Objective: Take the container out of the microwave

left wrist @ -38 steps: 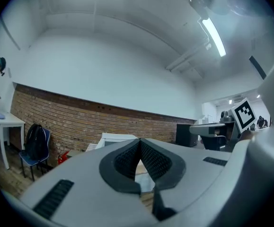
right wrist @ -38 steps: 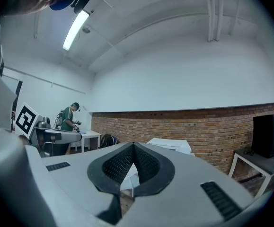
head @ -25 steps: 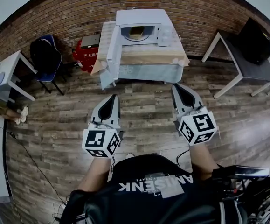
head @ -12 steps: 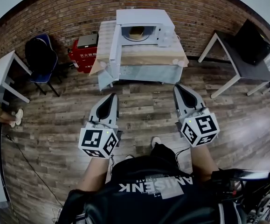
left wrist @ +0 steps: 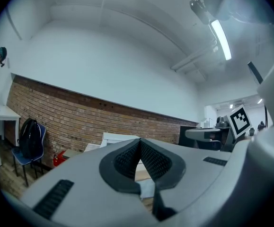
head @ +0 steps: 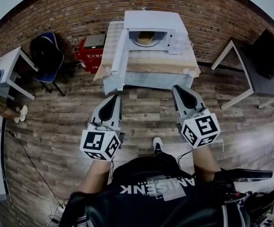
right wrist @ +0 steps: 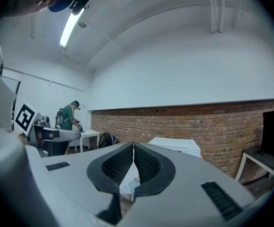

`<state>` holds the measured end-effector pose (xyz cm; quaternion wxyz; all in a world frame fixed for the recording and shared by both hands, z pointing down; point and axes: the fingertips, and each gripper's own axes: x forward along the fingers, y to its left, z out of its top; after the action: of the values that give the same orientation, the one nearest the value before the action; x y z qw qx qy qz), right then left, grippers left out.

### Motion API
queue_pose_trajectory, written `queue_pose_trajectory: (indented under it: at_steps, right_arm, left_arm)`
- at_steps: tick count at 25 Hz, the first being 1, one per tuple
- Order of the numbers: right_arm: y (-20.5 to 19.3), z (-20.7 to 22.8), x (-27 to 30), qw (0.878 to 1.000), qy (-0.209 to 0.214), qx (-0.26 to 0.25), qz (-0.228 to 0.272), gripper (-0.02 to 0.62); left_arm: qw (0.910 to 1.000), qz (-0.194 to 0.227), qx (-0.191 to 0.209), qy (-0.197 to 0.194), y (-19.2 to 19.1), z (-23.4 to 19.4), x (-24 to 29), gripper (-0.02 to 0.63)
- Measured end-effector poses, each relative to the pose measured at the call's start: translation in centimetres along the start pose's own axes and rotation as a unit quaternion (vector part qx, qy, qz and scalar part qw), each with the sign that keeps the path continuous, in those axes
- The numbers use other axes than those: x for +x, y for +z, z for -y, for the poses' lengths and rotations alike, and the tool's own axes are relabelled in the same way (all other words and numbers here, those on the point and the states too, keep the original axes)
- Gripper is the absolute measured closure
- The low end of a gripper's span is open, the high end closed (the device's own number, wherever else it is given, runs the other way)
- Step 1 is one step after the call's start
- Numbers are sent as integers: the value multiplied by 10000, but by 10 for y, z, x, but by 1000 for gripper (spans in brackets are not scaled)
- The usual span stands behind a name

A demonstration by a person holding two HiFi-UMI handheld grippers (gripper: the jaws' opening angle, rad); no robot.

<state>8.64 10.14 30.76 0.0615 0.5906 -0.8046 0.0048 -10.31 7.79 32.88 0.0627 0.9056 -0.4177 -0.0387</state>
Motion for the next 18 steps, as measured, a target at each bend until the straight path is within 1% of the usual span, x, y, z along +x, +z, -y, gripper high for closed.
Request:
queue_pose_trajectory:
  at_steps: [5,12,16,18]
  right_arm:
    - [6,40,31,9996,277,-100,9,554]
    - [-8,98,59,9981,603,-19,-83,554]
    - [-10,138,73,9971,760,-6,-49,554]
    - [-9,156,79,9967,814,27,-8,554]
  left_arm:
    - [9998,-7,35,179,5,3,49,595]
    - [9988,-127,20,476,-4,13,110,595]
    - [9983,-151,88,552,-6,27,152,595]
    - [9983,-187,50,555,-7,33,173,595]
